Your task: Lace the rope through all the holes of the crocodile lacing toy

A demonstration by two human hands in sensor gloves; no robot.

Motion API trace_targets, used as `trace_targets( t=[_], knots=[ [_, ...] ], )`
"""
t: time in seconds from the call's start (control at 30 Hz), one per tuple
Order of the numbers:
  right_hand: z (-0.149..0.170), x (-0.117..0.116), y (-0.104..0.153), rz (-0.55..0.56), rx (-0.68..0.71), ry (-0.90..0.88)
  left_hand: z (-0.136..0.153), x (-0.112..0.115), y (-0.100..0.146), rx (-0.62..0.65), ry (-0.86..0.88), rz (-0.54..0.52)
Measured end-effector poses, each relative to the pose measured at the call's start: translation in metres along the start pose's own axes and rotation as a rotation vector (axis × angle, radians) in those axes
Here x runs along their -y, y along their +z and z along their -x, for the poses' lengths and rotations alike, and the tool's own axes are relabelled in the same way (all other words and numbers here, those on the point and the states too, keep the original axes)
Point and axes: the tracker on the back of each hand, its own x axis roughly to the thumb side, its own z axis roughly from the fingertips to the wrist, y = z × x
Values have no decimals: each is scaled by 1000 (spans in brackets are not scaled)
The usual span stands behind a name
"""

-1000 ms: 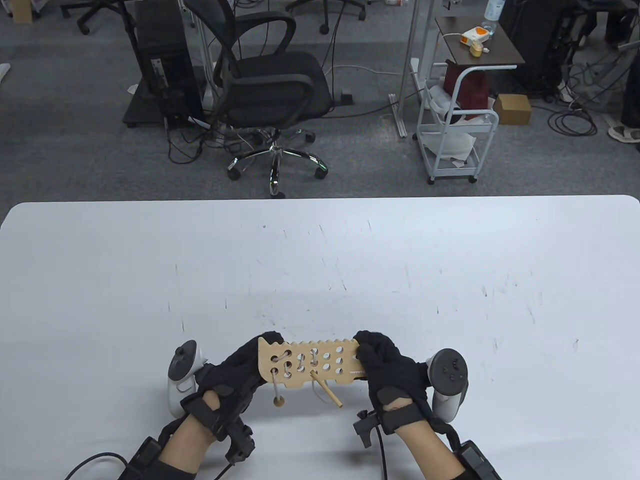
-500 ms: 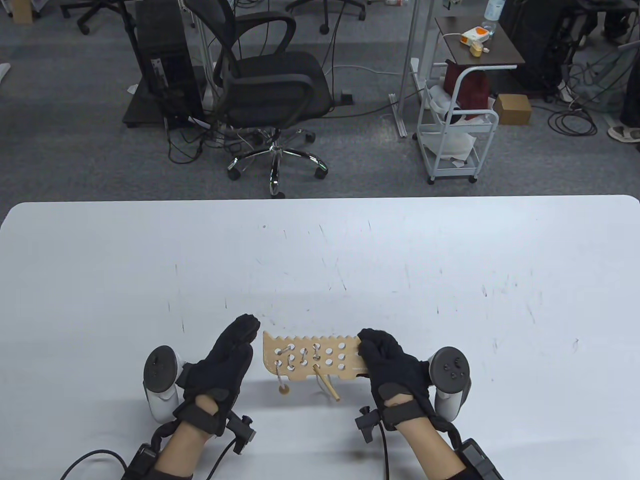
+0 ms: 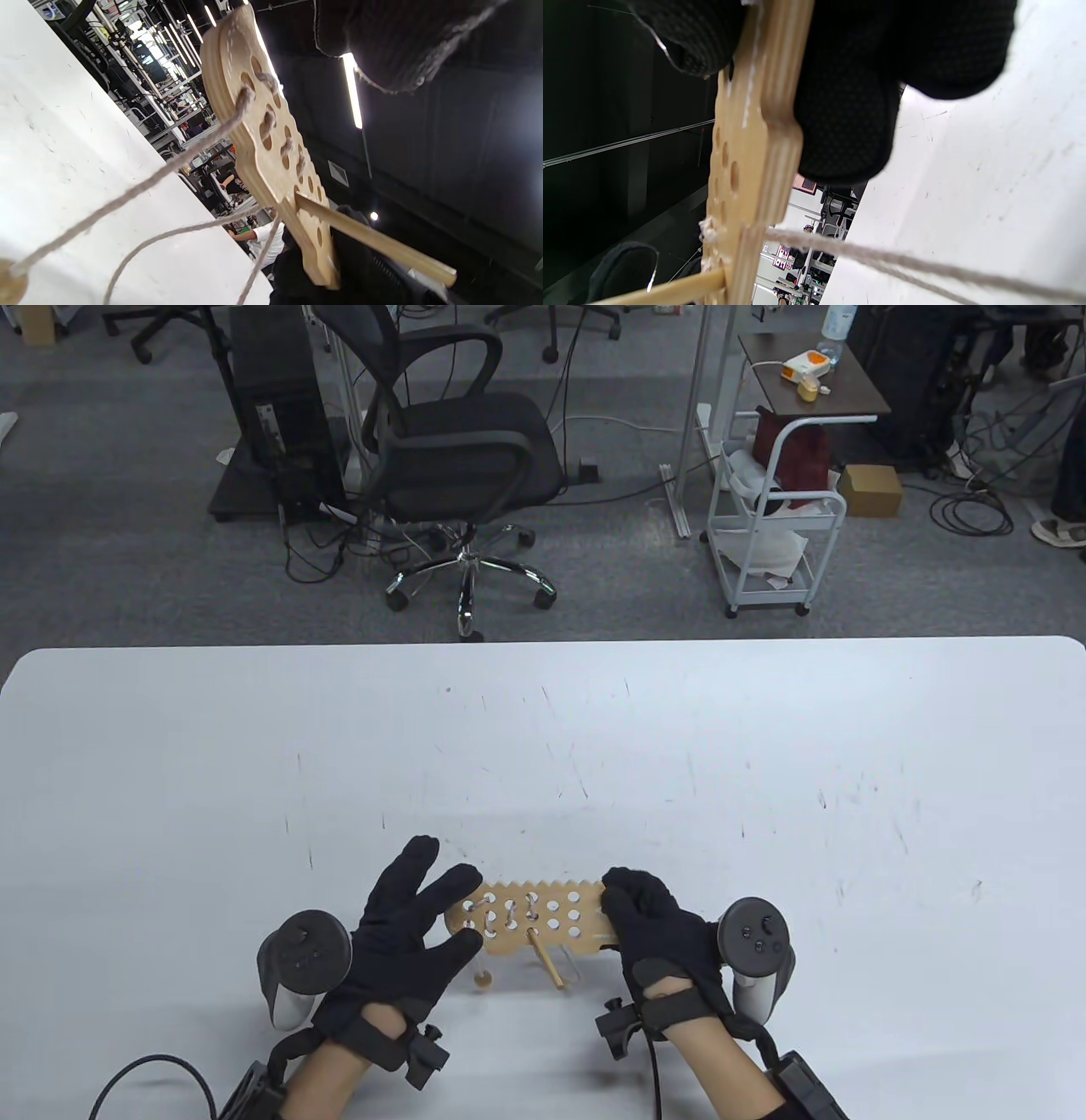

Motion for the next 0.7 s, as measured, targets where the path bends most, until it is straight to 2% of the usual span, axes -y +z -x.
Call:
trace_targets(
  t=[0.4, 0.7],
  knots=[
    [-1, -9, 4, -47, -7, 5, -17, 19, 1, 78, -316, 86],
    [-4, -17, 8, -94, -4, -20, -24, 31, 2, 117, -443, 100]
  ],
)
